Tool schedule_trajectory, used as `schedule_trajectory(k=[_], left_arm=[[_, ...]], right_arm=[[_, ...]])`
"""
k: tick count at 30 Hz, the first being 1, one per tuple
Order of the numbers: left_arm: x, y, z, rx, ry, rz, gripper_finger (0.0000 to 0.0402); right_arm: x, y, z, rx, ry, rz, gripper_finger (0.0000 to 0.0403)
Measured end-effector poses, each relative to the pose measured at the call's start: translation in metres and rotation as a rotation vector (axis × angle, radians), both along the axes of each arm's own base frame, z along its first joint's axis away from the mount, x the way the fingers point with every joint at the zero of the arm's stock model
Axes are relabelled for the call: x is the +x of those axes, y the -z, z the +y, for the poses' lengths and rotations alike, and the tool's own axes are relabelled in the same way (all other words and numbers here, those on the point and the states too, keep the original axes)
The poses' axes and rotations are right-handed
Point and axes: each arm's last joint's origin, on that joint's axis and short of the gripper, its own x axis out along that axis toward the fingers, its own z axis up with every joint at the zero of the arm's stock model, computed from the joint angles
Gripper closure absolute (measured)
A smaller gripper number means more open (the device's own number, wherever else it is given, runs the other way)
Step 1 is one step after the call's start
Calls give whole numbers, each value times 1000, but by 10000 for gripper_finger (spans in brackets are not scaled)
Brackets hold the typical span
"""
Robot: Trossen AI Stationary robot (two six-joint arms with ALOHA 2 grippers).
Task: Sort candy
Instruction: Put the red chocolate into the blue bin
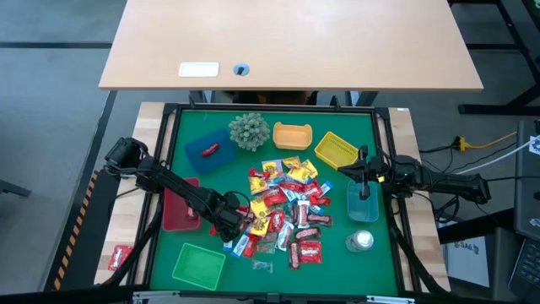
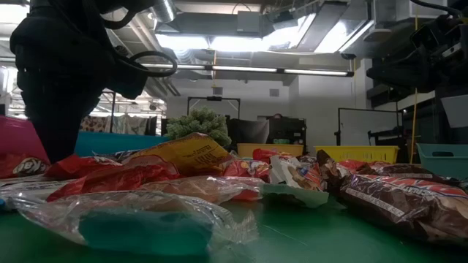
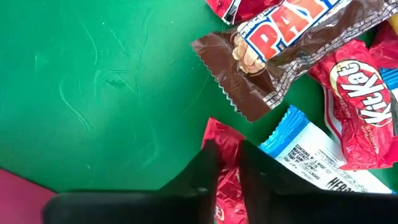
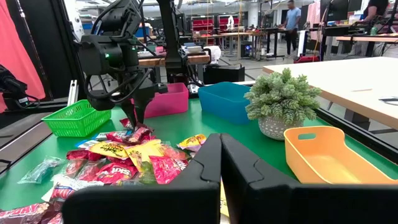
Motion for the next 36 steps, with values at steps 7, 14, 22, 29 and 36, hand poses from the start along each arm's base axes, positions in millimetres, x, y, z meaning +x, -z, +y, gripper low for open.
schedule_trajectory(k=[7, 14, 22, 29, 36], left_arm=[[1, -2, 3, -8, -9, -4, 396], [7, -30, 18, -11, 40, -40, 399], [12, -84, 54, 86, 88, -43, 400], [16, -121, 101, 253, 218, 6, 400], [5, -124, 156, 315, 269, 161, 400]], right_arm=[[0, 0, 0, 0, 0, 0, 402], [0, 0, 0, 0, 0, 0, 402], [0, 0, 0, 0, 0, 0, 402], [0, 0, 0, 0, 0, 0, 402], [0, 0, 0, 0, 1, 0, 402]])
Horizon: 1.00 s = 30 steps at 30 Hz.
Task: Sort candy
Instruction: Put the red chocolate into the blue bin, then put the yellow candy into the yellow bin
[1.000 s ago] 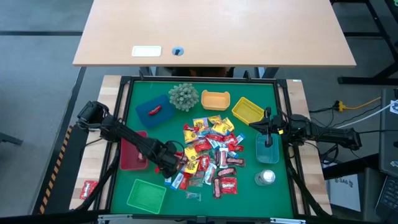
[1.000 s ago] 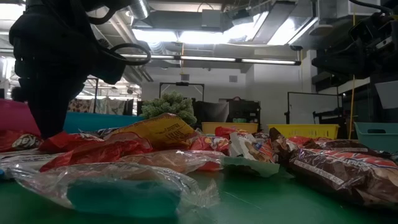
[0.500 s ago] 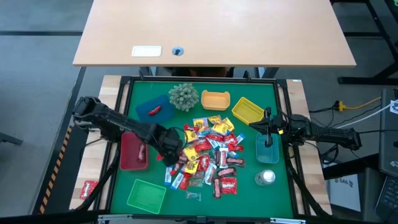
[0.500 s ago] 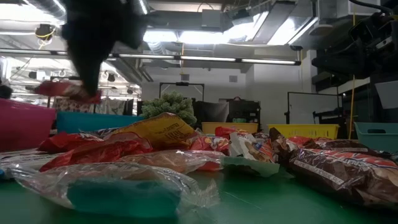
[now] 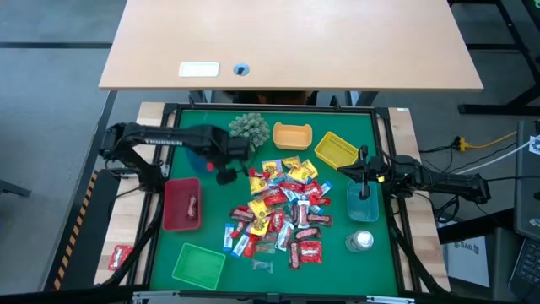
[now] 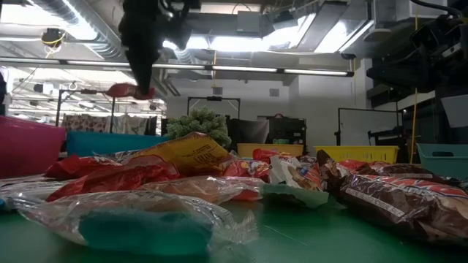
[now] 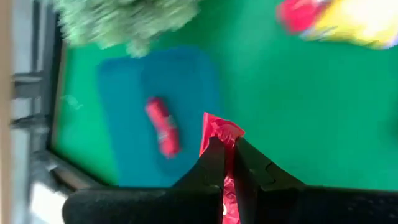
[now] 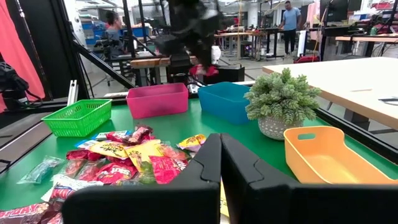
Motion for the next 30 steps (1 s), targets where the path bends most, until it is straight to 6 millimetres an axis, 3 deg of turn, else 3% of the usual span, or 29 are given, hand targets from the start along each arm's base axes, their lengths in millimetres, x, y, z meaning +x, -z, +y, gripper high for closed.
schedule_trajectory(k=[7, 13, 16, 23, 30], left_arm=[[-14, 8, 46, 92, -97, 86, 387], [-24, 13, 66, 37, -178, 93, 363], [-27, 15, 70, 30, -198, 101, 341], [-28, 18, 74, 32, -220, 94, 281], [-13, 17, 71, 66, -193, -30, 269]], right_arm=[[0, 0, 0, -10, 1, 1, 402], [0, 0, 0, -10, 1, -1, 396], [0, -1, 0, -10, -8, -7, 366], [0, -7, 0, -13, -8, -68, 255], [-3, -22, 0, -27, -8, -229, 185]])
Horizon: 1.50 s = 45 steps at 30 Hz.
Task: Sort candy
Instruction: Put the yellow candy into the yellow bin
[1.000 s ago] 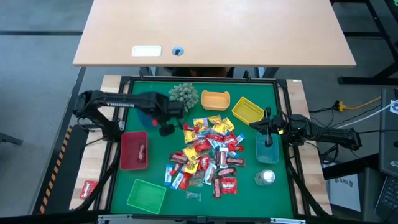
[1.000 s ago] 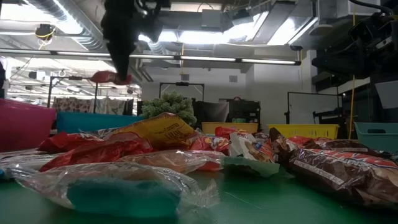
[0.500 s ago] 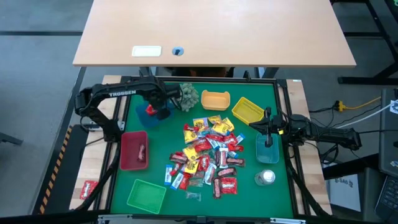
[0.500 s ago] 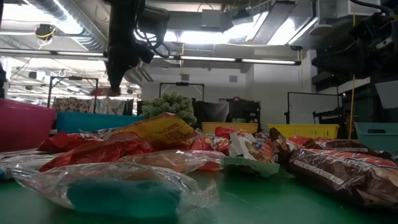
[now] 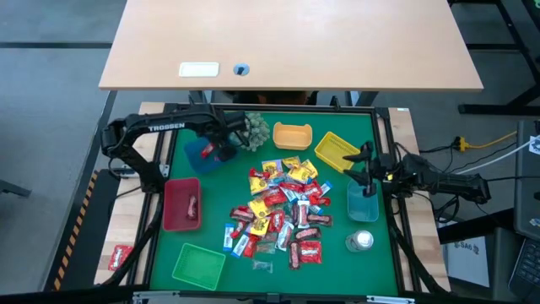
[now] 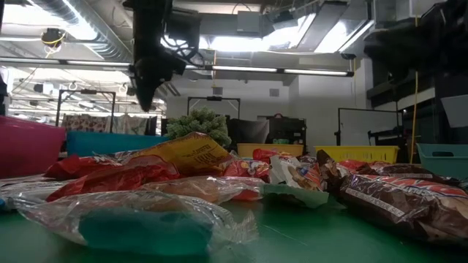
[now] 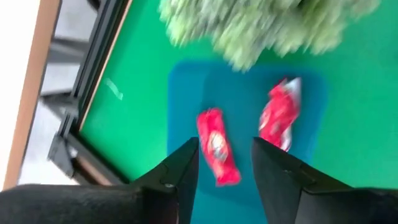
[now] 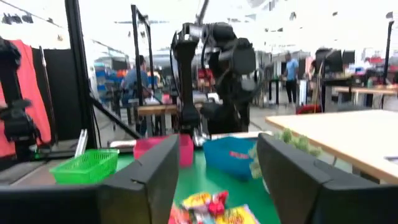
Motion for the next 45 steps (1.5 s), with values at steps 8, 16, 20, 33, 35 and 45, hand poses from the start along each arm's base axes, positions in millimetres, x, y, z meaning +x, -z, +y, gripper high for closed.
schedule_trajectory(k=[8, 16, 20, 33, 35, 45], left_arm=[[20, -2, -16, 45, 74, -131, 270], [39, -6, -39, 74, 170, -251, 270], [46, -7, -53, 79, 207, -306, 270], [57, -10, -100, 66, 336, -392, 270], [58, -10, -105, 62, 352, -393, 270], [58, -11, -120, 57, 397, -401, 270]], right_arm=[[2, -20, -2, 10, 49, 19, 176], [36, -39, -7, 6, 130, 239, 175], [65, -37, -10, 1, 164, 422, 175], [162, -15, -18, -80, 168, 872, 175], [174, -8, -19, -80, 165, 924, 175], [205, 16, -23, -133, 207, 1039, 175]])
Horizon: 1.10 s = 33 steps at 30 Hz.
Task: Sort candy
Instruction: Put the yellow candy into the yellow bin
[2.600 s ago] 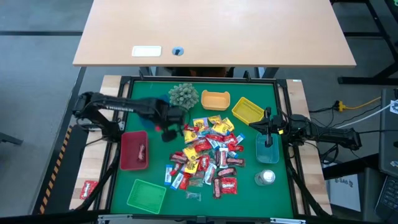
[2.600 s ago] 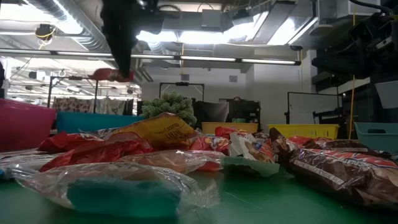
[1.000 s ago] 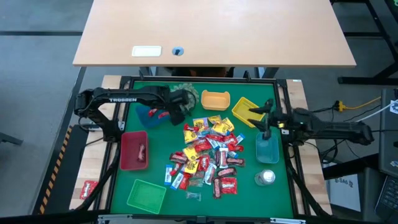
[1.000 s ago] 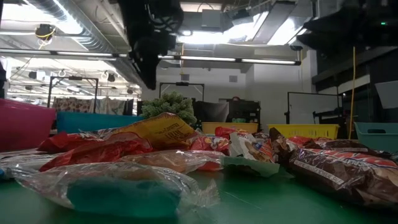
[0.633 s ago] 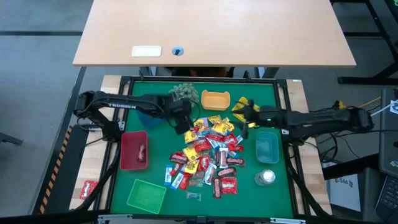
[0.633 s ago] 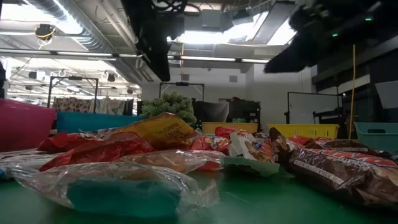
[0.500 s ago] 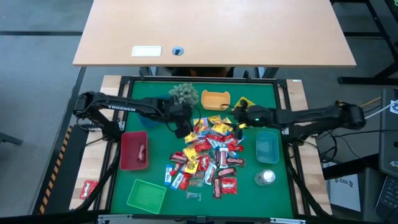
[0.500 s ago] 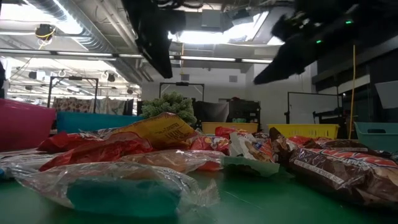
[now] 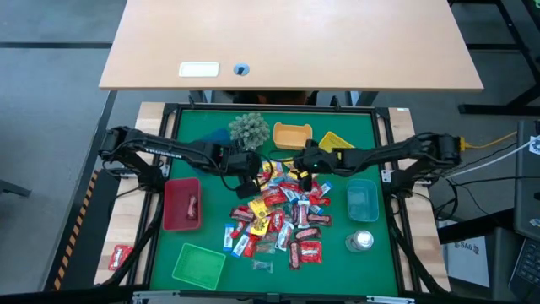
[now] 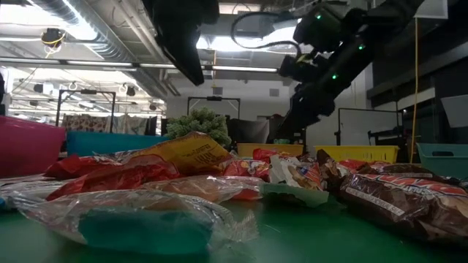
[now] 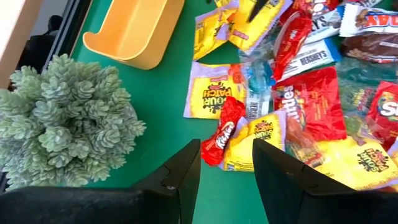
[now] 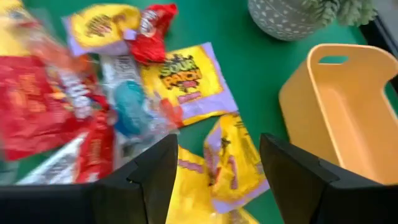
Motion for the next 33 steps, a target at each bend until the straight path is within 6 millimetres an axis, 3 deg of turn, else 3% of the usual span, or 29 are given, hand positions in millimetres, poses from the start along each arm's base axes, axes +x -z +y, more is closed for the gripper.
schedule_trajectory(k=[9, 16, 33], left_arm=[[1, 0, -4, 0, 11, -9, 270], [2, -1, -4, -1, 11, -28, 270], [3, -2, -4, -1, 11, -35, 270]], right_arm=[[2, 17, -9, -18, 29, 74, 175], [2, 18, -15, 3, 29, 75, 182], [2, 21, -19, 16, 13, 84, 312]])
